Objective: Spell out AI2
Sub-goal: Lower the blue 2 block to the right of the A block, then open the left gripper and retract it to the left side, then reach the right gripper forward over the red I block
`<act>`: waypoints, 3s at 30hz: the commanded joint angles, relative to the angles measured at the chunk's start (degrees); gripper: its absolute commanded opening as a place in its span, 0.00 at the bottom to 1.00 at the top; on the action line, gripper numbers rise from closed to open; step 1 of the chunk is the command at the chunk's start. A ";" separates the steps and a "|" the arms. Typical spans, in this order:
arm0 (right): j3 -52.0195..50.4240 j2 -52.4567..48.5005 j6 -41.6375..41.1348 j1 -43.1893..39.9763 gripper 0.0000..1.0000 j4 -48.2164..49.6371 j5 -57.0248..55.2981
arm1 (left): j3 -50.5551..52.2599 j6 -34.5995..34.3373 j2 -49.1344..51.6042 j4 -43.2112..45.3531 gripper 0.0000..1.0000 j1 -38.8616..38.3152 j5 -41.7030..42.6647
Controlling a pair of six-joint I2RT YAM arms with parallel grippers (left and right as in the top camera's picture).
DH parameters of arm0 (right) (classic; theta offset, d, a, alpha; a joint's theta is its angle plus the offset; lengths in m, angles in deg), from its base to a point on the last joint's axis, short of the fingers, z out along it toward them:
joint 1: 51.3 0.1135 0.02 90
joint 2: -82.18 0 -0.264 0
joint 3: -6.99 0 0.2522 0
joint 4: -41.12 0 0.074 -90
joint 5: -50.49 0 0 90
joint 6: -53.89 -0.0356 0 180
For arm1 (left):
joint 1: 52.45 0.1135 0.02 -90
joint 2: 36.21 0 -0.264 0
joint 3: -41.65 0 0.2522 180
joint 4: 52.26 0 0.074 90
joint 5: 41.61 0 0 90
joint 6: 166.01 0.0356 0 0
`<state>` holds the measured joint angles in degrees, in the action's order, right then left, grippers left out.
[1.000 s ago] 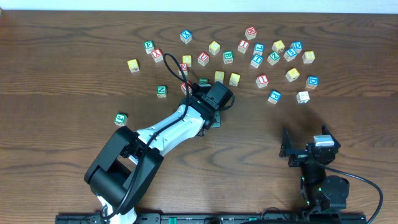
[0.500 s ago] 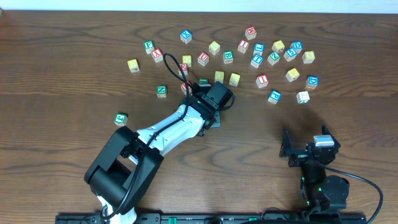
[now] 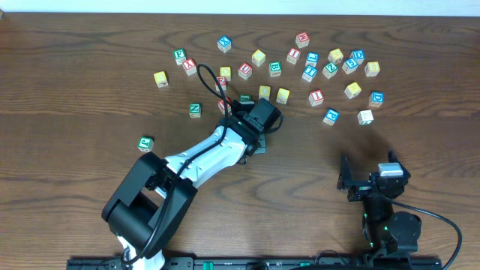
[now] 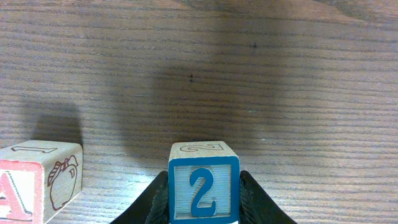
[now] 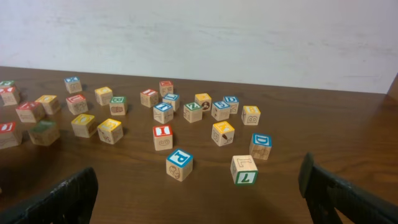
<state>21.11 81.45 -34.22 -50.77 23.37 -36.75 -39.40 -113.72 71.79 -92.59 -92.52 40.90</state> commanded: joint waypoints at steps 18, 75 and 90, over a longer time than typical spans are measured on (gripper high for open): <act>-0.04 0.24 -0.59 -0.55 0.99 -0.26 -0.26 | 0.85 -0.55 2.91 0.83 0.16 0.13 -0.68; -0.04 0.24 -0.57 -0.55 0.99 -0.07 -0.83 | 0.39 34.36 -47.15 -26.56 0.93 30.14 18.27; 13.16 -5.88 -3.06 -0.55 0.99 -11.47 12.33 | 0.39 39.23 -47.04 -26.91 0.93 31.15 20.98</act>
<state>25.72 79.66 -38.74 -50.75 15.52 -29.07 -38.99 -76.13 24.80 -119.54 -61.66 61.01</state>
